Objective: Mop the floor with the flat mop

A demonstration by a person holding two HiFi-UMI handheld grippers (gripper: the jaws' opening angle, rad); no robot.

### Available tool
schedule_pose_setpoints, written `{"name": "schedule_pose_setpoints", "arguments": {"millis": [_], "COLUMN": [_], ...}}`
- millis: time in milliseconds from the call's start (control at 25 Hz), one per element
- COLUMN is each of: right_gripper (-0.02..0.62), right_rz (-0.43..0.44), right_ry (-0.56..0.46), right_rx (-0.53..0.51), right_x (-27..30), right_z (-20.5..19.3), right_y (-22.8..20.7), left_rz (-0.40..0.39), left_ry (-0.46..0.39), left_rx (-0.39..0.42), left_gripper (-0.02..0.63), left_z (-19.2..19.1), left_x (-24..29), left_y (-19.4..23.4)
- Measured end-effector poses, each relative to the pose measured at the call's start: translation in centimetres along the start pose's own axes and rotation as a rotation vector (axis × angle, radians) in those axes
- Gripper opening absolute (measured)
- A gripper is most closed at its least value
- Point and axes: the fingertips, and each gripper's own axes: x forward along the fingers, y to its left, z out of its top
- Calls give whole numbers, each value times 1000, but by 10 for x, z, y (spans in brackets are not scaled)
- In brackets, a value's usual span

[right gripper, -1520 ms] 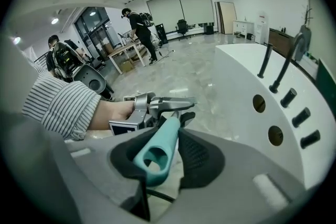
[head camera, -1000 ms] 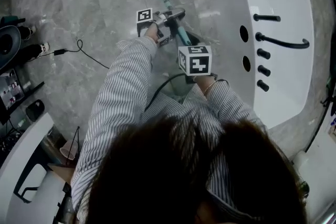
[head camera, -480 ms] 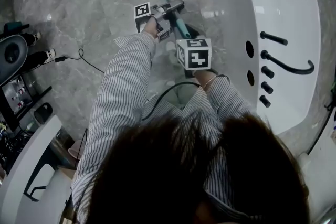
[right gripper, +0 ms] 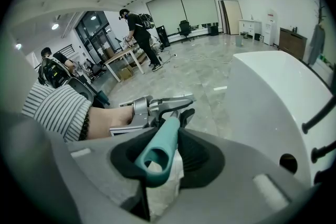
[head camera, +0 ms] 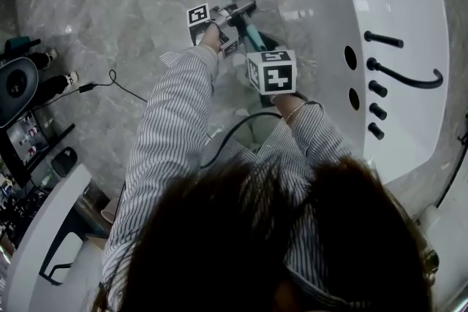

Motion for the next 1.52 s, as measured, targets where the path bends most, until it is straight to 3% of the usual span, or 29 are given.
{"name": "schedule_pose_setpoints", "arguments": {"millis": [280, 600, 800, 1040, 1240, 1520], "right_gripper": [115, 115, 115, 115, 115, 115], "right_rz": [-15, -51, -66, -81, -80, -66], "right_ry": [-15, -29, 1, 52, 62, 55], "right_rx": [13, 41, 30, 43, 46, 41], "right_x": [-32, -96, -140, -191, -216, -268], "right_z": [-52, -158, -232, -302, -347, -420], "right_y": [14, 38, 62, 85, 83, 71], "left_rz": [-1, -6, 55, 78, 118, 113], "left_ry": [23, 44, 116, 141, 180, 169], "left_rx": [2, -7, 3, -32, -24, -12], "left_gripper": [103, 104, 106, 103, 103, 103], "left_z": [-50, -149, -220, -295, -338, -413], "left_x": [-29, -84, -128, -172, -186, -200], "left_y": [27, 84, 123, 155, 185, 230]}}
